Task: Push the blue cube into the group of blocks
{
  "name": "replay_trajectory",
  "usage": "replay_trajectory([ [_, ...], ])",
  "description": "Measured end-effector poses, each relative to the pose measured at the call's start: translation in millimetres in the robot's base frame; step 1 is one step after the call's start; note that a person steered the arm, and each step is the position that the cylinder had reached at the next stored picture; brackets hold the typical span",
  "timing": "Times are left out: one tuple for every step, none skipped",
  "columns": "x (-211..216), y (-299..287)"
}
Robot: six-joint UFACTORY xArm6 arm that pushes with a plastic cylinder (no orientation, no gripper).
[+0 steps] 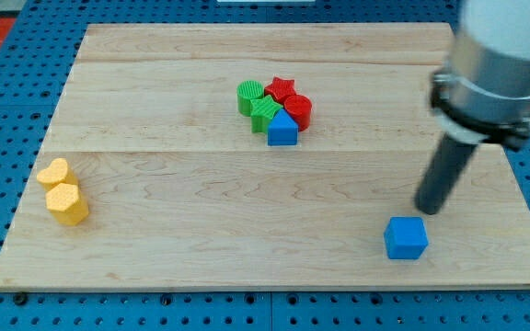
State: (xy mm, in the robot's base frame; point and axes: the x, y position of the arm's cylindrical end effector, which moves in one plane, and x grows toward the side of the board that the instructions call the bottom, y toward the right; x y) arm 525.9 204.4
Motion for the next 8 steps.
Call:
replay_trajectory([
  [31.7,39.7],
  [64.4,31.3],
  [69.6,-20.1],
  [55.8,-80.2],
  [40.9,-90.6],
  [38.2,-106.5],
  [26.3,-151.8],
  [27.4,-143.8],
])
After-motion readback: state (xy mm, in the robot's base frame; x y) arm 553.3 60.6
